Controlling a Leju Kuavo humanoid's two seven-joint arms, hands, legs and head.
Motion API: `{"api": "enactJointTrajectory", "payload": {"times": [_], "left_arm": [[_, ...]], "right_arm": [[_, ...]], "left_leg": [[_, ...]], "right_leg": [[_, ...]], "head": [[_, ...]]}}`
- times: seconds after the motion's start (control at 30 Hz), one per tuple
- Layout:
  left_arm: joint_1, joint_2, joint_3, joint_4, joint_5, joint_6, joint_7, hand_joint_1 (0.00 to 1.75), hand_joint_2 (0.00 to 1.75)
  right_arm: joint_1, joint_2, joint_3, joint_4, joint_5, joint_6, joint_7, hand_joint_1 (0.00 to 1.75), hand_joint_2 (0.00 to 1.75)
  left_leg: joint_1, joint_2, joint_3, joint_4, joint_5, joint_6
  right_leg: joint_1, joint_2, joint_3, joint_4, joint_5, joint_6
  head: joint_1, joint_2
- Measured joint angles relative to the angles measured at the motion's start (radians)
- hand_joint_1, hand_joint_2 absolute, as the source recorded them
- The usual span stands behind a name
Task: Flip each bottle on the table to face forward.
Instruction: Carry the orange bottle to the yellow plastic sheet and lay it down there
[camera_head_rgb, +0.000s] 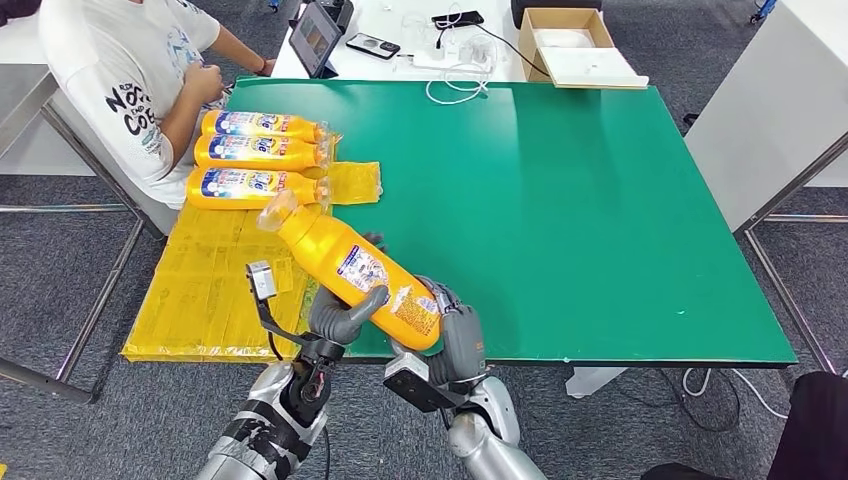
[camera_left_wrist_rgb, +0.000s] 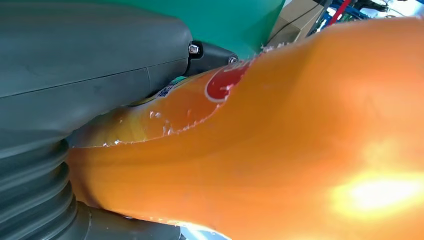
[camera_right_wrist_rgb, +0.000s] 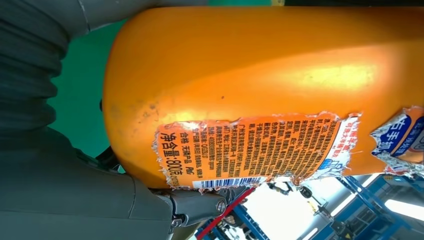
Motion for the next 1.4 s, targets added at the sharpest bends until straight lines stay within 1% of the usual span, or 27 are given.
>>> {"api": "enactJointTrajectory", "payload": {"times": [0.33, 0.43, 0.47, 0.5, 0.57, 0.6, 0.63, 0.73, 0.87, 1.0, 1.13, 1.23, 1.4], "left_arm": [[0.002, 0.0, 0.002, -0.003, 0.003, 0.0, 0.002, 1.75, 1.75], [0.002, 0.0, 0.002, -0.003, 0.003, 0.0, 0.002, 1.75, 1.75], [0.002, 0.0, 0.002, -0.003, 0.003, 0.0, 0.002, 1.75, 1.75], [0.003, 0.0, 0.002, -0.003, 0.003, 0.0, 0.003, 1.75, 1.75], [0.003, 0.0, 0.002, -0.004, 0.002, 0.001, 0.003, 1.75, 1.75], [0.002, 0.0, 0.002, -0.005, 0.0, 0.002, 0.004, 1.75, 1.75], [0.001, 0.0, 0.001, -0.008, -0.005, 0.006, 0.004, 1.75, 1.75], [-0.004, 0.0, -0.002, -0.023, -0.055, 0.054, -0.013, 1.75, 1.75], [-0.009, 0.0, -0.003, -0.047, -0.16, 0.183, -0.059, 1.75, 1.75], [-0.026, 0.001, 0.009, -0.053, -0.234, 0.298, -0.091, 1.75, 1.75], [-0.049, 0.006, 0.048, -0.053, -0.303, 0.426, -0.133, 1.75, 1.75], [-0.064, 0.012, 0.077, -0.053, -0.318, 0.458, -0.144, 1.75, 1.75], [-0.073, 0.014, 0.097, -0.053, -0.321, 0.464, -0.146, 1.75, 1.75]], "right_arm": [[-0.007, 0.003, 0.0, 0.015, 0.005, 0.0, 0.001, 1.72, 1.75], [-0.007, 0.003, 0.0, 0.018, 0.007, 0.0, 0.006, 1.66, 1.75], [-0.008, 0.003, 0.0, 0.019, 0.009, -0.001, 0.009, 1.4, 1.75], [-0.008, 0.003, 0.0, 0.02, 0.01, -0.002, 0.012, 0.97, 1.75], [-0.01, 0.003, 0.0, 0.023, 0.017, -0.003, 0.024, 0.16, 0.87], [-0.011, 0.003, 0.0, 0.027, 0.021, -0.003, 0.032, 0.0, 0.44], [-0.01, 0.004, 0.0, 0.032, 0.026, 0.0, 0.039, 0.0, 0.0], [-0.003, 0.006, -0.001, 0.046, 0.027, 0.012, 0.058, 0.0, 0.0], [0.009, 0.005, -0.003, 0.03, 0.024, 0.033, 0.078, 0.0, 0.0], [0.03, -0.002, -0.004, -0.04, 0.014, 0.058, 0.097, 0.0, 0.0], [0.061, -0.016, -0.005, -0.149, -0.01, 0.096, 0.112, 0.0, 0.0], [0.076, -0.024, -0.006, -0.212, -0.019, 0.11, 0.118, 0.0, 0.0], [0.089, -0.031, -0.007, -0.269, -0.022, 0.112, 0.12, 0.0, 0.0]], "left_leg": [[0.0, 0.0, 0.0, 0.0, 0.0, 0.0], [0.0, 0.0, 0.0, 0.0, 0.0, 0.0], [0.0, 0.0, 0.0, 0.0, 0.0, 0.0], [0.0, 0.0, 0.0, 0.0, 0.0, 0.0], [0.0, 0.0, 0.0, 0.0, 0.0, 0.0], [0.0, 0.0, 0.0, 0.0, 0.0, 0.0], [0.0, 0.0, 0.0, 0.0, 0.0, 0.0], [0.0, 0.0, 0.0, 0.0, 0.0, 0.0], [0.0, 0.001, 0.0, 0.0, 0.0, 0.0], [0.0, 0.0, 0.0, 0.0, 0.0, 0.0], [0.0, 0.0, 0.0, 0.0, 0.0, 0.0], [0.0, 0.0, 0.0, 0.0, 0.0, 0.0], [0.0, 0.0, 0.0, 0.0, 0.0, 0.0]], "right_leg": [[0.0, 0.0, 0.0, 0.0, 0.0, 0.0], [0.0, 0.0, 0.0, 0.0, 0.0, 0.0], [0.0, 0.0, 0.0, 0.0, 0.0, 0.0], [0.0, 0.0, 0.0, 0.0, 0.0, 0.0], [0.0, 0.0, 0.0, 0.0, 0.0, 0.0], [0.0, 0.0, 0.0, 0.0, 0.0, 0.0], [0.0, 0.0, 0.0, 0.0, 0.0, 0.0], [0.0, 0.0, 0.0, 0.0, 0.0, 0.0], [0.0, 0.0, 0.0, 0.0, 0.0, 0.0], [0.0, 0.0, 0.0, 0.0, 0.0, 0.0], [0.0, 0.0, 0.0, 0.0, 0.0, 0.0], [0.0, 0.0, 0.0, 0.0, 0.0, 0.0], [0.0, 0.0, 0.0, 0.0, 0.0, 0.0]], "head": [[0.0, 0.0], [0.0, 0.0], [0.0, 0.0], [0.0, 0.0], [0.0, 0.0], [0.0, 0.0], [0.0, 0.0], [0.0, 0.0], [0.0, 0.0], [0.0, 0.0], [0.0, 0.0], [0.0, 0.0], [0.0, 0.0]]}}
